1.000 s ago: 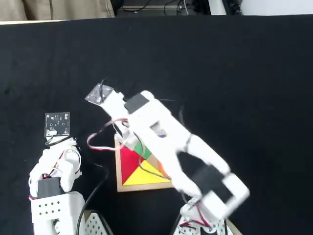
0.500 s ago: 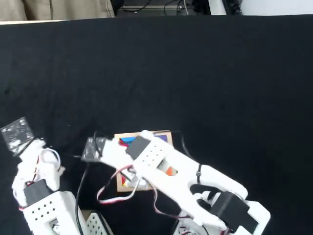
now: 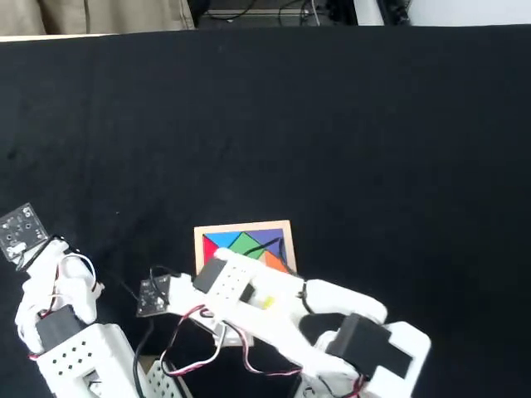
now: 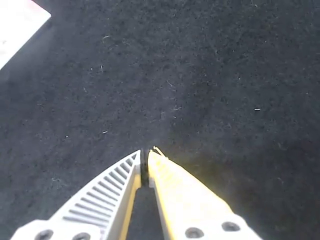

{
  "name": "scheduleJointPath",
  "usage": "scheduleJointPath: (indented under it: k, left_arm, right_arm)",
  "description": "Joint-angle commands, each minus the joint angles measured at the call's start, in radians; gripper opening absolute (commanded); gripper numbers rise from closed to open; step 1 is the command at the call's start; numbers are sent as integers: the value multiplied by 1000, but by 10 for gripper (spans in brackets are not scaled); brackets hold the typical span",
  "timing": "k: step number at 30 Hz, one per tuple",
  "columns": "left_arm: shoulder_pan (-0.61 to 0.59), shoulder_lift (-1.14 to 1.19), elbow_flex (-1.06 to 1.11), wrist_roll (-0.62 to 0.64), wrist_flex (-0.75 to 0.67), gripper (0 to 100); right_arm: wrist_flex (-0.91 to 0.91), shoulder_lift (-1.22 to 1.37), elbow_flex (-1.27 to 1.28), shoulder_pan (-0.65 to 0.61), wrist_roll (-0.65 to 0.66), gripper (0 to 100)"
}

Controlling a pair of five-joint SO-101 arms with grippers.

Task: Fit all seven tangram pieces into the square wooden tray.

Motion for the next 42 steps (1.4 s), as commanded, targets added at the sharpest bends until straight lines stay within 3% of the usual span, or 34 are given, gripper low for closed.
scheduleJointPath:
  k: [1,13,21,24,27,31,34,37,42]
  left_arm:
    - [-12,-6,-61,-9,2,44]
    - [-12,-6,-61,-6,-2,44]
    - [19,-6,-61,-5,-2,44]
    - [81,-6,-61,-5,-6,44]
    - [206,-6,-62,-11,-52,44]
    - [390,5,-84,-41,-167,45]
    - [506,5,-143,-60,-212,45]
    - [556,3,-242,-60,-242,44]
    - [558,-5,-470,-64,-147,44]
  right_arm:
    - [9,30,-64,5,3,11]
    - [34,41,-150,14,2,11]
    - [247,-53,-306,40,-46,11]
    - [361,-226,-412,172,-51,11]
    - [367,-407,-492,417,-52,11]
    - [210,-526,-492,792,-54,11]
    - [94,-519,-470,977,-84,11]
    - [68,-536,-479,1045,-199,11]
    - [150,-711,-541,1000,-295,11]
